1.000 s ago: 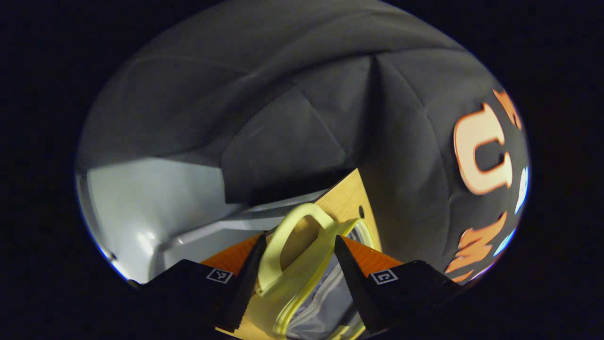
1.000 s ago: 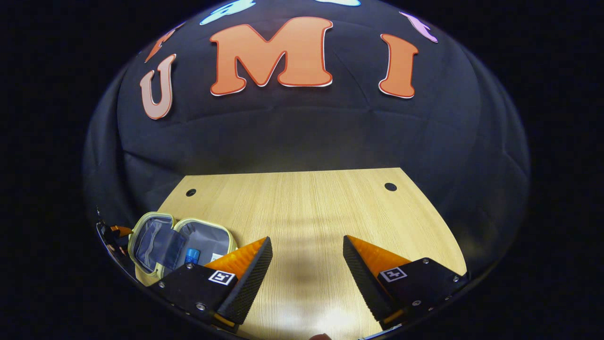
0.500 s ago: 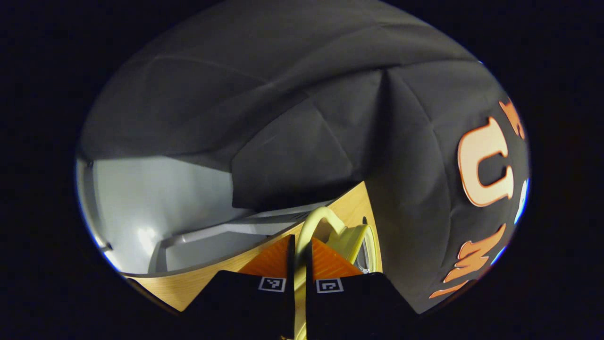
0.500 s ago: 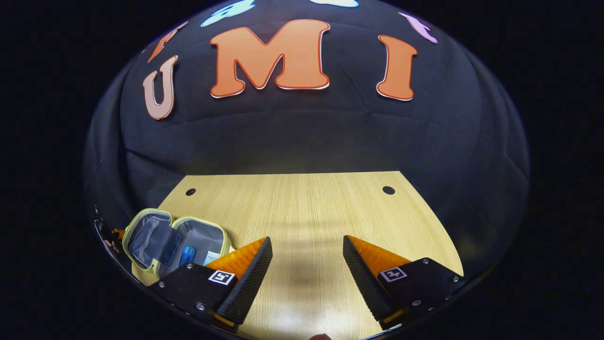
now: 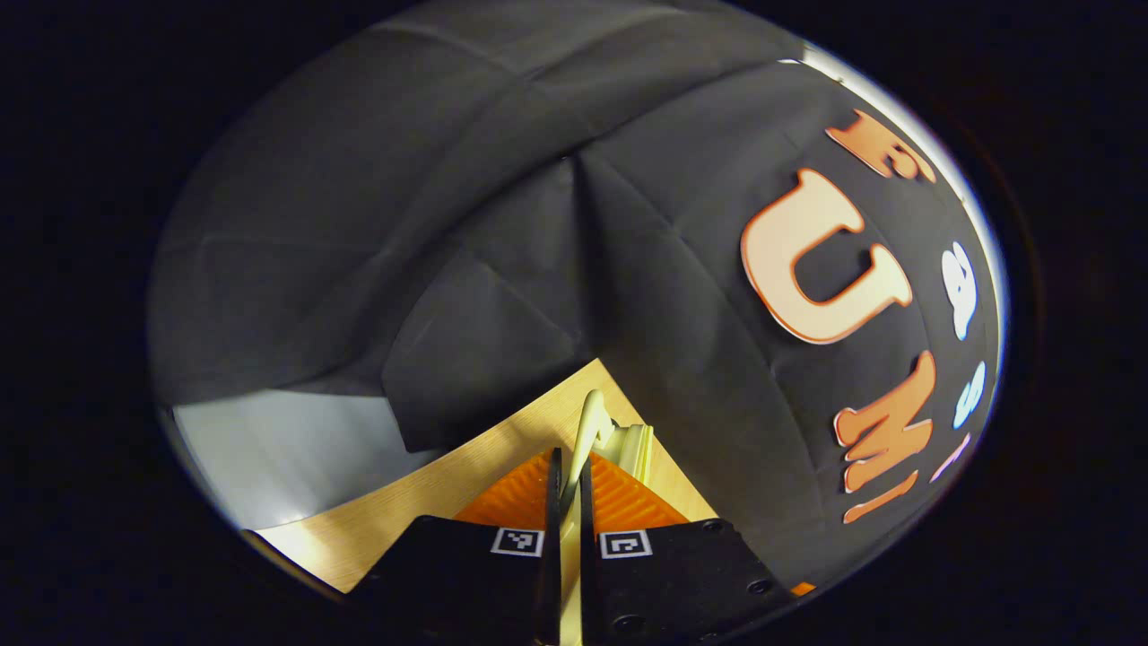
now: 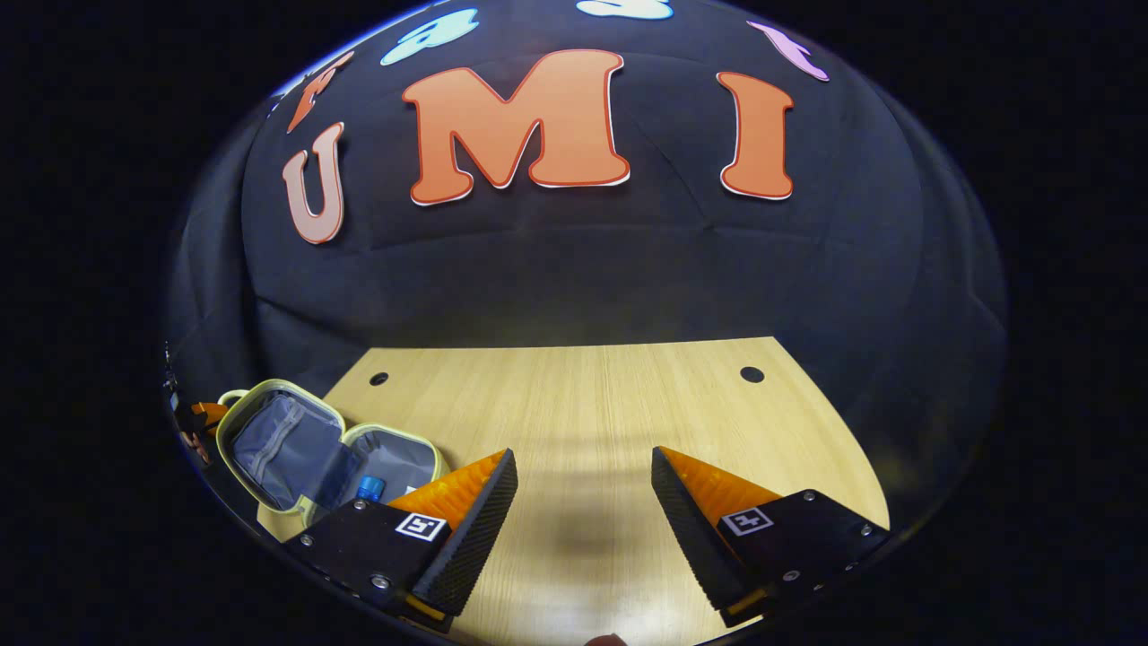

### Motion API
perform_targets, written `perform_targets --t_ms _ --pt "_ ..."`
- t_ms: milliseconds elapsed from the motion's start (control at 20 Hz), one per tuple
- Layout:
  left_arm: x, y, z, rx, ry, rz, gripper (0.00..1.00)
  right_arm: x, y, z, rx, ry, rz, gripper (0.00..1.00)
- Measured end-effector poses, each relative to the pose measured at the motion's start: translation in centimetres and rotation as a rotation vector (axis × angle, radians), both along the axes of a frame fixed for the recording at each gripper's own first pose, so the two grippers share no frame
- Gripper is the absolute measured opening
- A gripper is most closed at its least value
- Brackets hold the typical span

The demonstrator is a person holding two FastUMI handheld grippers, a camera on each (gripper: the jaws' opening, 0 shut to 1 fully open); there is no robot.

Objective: First open the suitcase, pack the skin care products into it, and then close the suitcase.

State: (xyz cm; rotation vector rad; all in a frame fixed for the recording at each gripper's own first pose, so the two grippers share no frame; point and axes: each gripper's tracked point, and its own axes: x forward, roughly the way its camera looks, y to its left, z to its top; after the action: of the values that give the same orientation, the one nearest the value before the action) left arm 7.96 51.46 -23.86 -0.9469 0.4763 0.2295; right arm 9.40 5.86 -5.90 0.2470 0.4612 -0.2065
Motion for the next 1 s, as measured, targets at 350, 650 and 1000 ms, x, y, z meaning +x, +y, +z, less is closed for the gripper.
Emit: perform_targets --t_ms 350,650,1000 --pt "-0.8 -5.9 8.7 0.097 -0.118 -0.103 0.08 -0.8 0.1 0.6 0.029 -0.057 0.065 0.96" --pt "-0.6 -12.8 13.8 0.214 -0.155 -0.217 0.08 -2.1 -0.8 0.0 0.075 -0.078 0.096 0.96" --pt "-1.1 -22.6 16.8 0.209 -0.203 -0.355 0.08 -3.3 -2.3 -0.3 0.111 -0.092 0.107 0.96"
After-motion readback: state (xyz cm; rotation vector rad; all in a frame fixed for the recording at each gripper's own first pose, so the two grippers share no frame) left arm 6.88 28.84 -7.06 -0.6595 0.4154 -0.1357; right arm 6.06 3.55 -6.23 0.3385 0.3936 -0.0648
